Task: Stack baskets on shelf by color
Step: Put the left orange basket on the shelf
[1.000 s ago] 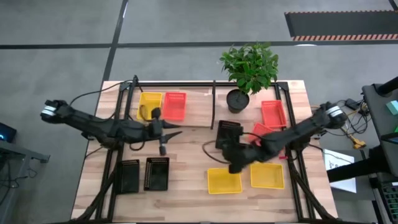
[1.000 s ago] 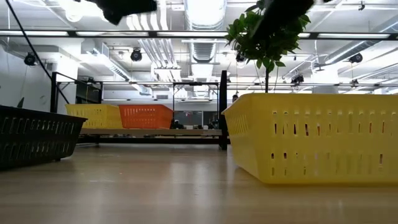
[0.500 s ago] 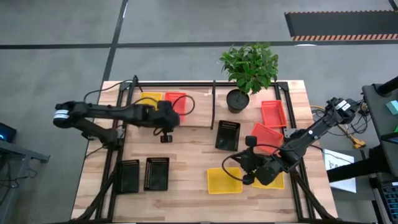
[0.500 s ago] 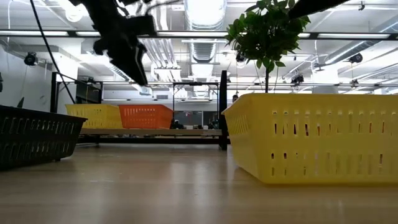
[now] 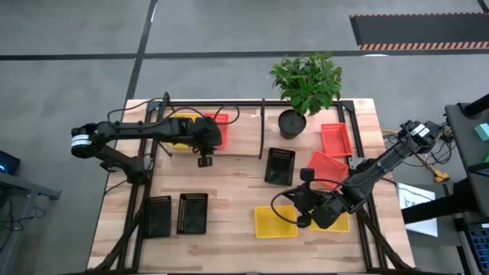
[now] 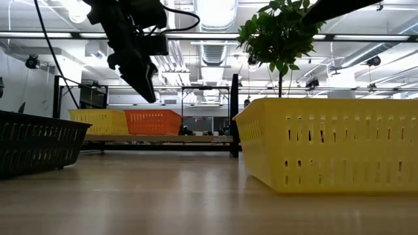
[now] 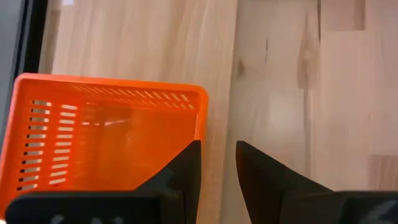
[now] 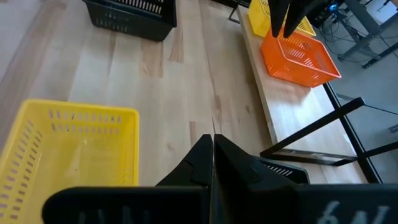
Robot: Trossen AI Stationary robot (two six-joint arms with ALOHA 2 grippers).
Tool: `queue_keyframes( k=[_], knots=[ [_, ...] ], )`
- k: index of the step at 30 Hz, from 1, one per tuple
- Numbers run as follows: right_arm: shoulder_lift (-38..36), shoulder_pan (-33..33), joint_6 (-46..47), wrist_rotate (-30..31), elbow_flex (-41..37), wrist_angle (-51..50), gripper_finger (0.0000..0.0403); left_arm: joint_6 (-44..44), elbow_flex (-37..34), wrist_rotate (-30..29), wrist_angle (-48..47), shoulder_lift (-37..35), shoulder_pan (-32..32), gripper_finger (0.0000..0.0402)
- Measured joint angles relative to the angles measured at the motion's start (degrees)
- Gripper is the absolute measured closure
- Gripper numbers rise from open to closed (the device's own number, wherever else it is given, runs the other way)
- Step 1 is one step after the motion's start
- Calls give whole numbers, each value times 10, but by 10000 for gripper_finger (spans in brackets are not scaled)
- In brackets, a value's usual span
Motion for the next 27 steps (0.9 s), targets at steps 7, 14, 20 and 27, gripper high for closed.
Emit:
queue_keyframes(
  k=[7,14,20,27],
  knots=[
    [0,0,0,0,-2,3,394,0,-15,-4,21,12,16,318],
    [0,0,0,-1,-3,4,394,-3,-29,-6,39,22,20,318],
    [0,0,0,-1,-3,4,394,-14,-29,-6,44,23,20,340],
    [0,0,0,-1,-3,4,394,-19,-29,-6,45,23,20,396]
  ],
)
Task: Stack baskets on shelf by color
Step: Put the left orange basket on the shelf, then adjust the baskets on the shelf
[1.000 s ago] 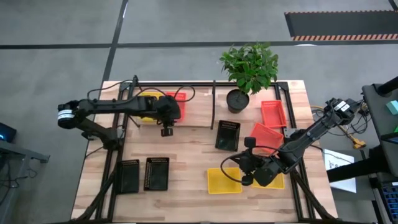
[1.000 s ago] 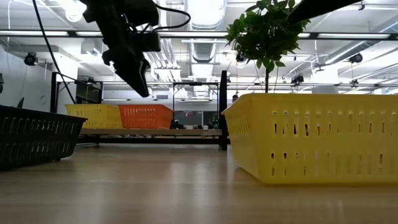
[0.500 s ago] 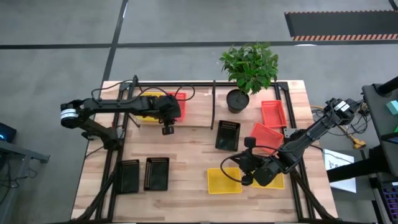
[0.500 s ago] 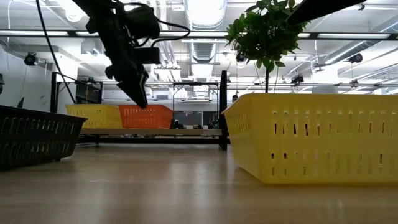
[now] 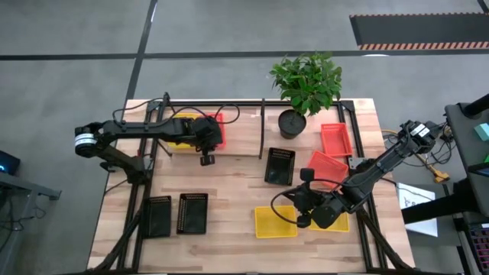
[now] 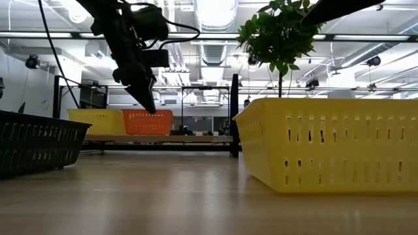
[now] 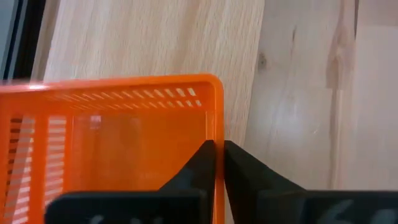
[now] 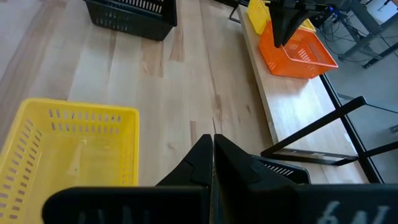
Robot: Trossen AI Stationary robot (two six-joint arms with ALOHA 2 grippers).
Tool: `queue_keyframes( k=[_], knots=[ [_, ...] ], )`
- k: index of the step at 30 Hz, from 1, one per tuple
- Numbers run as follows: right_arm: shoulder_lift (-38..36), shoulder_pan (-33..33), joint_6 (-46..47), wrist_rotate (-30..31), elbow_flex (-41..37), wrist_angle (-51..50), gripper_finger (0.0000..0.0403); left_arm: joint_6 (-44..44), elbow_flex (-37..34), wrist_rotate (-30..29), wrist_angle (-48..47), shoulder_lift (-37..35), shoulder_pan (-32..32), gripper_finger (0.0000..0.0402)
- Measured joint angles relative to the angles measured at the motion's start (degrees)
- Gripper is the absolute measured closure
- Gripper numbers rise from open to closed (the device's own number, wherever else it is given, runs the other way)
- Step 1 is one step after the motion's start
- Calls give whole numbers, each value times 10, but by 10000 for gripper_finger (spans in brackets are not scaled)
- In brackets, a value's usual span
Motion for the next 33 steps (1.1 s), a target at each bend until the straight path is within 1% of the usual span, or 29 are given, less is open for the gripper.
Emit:
queue_keyframes(
  k=[7,11,21,33],
  knots=[
    [0,0,0,0,0,0,394,-10,4,6,2,0,-1,394],
    [0,0,0,0,0,0,394,4,2,8,2,0,-1,394],
    [0,0,0,0,0,0,394,5,7,8,3,-5,-1,392],
    [0,0,0,0,0,0,394,31,7,5,-2,-6,-1,356]
  ],
)
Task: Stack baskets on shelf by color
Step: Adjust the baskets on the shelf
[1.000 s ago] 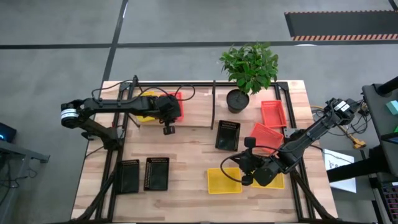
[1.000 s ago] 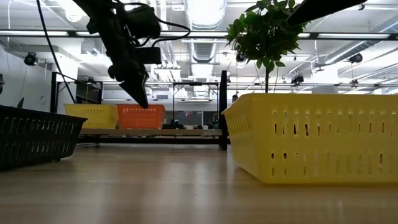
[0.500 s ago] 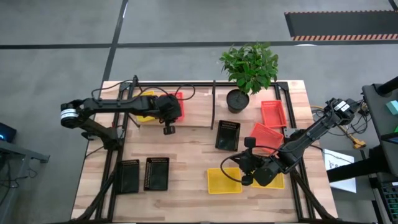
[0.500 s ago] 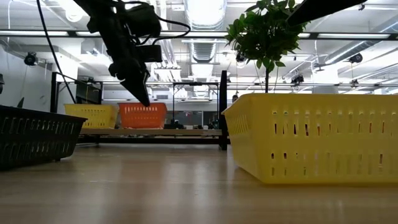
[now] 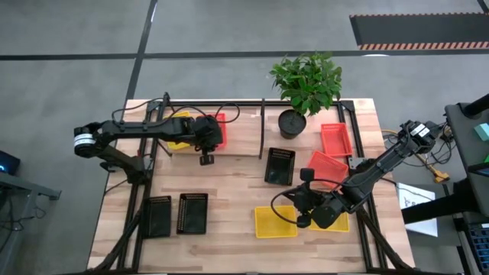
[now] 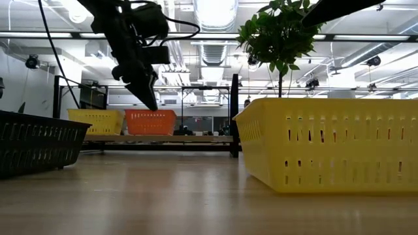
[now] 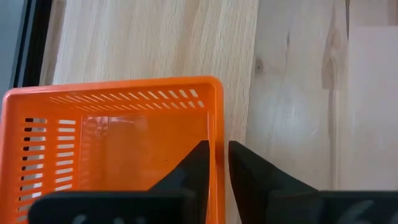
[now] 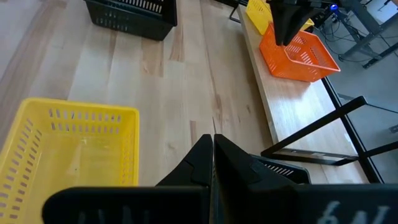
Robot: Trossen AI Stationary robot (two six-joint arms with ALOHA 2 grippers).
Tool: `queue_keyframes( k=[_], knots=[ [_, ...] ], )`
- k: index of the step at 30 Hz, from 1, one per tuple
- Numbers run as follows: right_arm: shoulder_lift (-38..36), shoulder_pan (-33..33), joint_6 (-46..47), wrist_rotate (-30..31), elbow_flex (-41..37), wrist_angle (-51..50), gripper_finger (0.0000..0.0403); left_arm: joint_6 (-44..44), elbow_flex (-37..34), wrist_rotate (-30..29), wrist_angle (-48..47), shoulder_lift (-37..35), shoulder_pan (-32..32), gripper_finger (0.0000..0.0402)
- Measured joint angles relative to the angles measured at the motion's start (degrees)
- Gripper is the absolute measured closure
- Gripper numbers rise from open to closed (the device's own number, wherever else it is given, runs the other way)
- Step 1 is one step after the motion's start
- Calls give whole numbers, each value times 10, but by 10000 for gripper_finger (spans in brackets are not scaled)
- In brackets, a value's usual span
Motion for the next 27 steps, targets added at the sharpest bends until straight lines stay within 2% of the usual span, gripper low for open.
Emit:
queue_keyframes(
  k=[4,9,15,22,27],
  knots=[
    [0,0,0,0,0,0,394,-18,21,-1,-58,-7,-5,348],
    [0,0,0,0,0,0,394,-47,67,-3,-187,-40,-16,347],
    [0,0,4,0,0,0,394,-56,62,-72,-267,-70,3,347],
    [0,0,4,-1,0,-1,394,-70,30,-71,-278,-74,18,346],
    [0,0,4,-1,0,-1,394,-60,25,-91,-283,-73,20,322]
  ],
)
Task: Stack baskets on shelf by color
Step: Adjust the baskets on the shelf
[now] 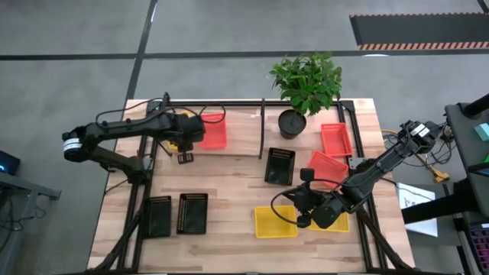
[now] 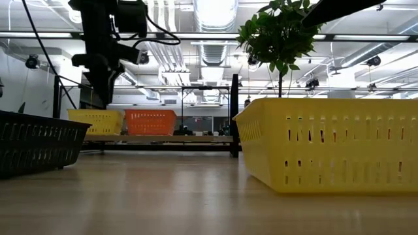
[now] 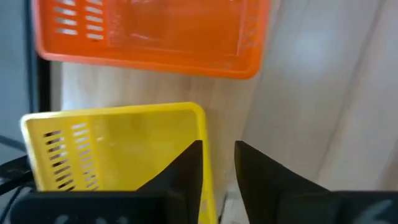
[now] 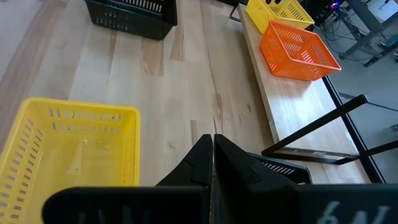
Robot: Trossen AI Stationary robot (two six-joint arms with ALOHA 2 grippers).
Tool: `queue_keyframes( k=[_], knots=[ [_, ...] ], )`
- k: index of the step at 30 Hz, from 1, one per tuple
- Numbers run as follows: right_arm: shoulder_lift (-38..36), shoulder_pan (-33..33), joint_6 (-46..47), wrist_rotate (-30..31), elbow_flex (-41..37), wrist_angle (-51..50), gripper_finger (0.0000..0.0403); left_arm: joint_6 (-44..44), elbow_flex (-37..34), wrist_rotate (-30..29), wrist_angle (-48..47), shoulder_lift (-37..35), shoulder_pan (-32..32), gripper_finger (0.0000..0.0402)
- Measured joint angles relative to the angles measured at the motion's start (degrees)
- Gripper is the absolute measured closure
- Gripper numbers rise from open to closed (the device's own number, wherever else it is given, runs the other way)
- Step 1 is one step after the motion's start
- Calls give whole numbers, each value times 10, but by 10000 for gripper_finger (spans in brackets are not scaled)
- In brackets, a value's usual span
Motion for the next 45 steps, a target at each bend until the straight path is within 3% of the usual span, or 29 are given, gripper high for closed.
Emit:
queue_keyframes(
  k=[6,17,22,29,34,45],
  knots=[
    [0,0,3,0,-2,1,394,4,-7,-16,22,3,7,293],
    [0,0,24,-2,-16,1,394,5,-53,-17,57,5,14,291],
    [0,0,25,-1,-16,2,394,26,-59,-17,66,5,14,318],
    [0,0,25,0,-16,2,394,84,-63,-20,63,5,14,392],
    [0,0,25,0,-16,2,394,159,-63,-20,43,5,14,392],
    [0,0,24,0,-16,2,394,120,-64,-10,43,4,14,392]
  ],
)
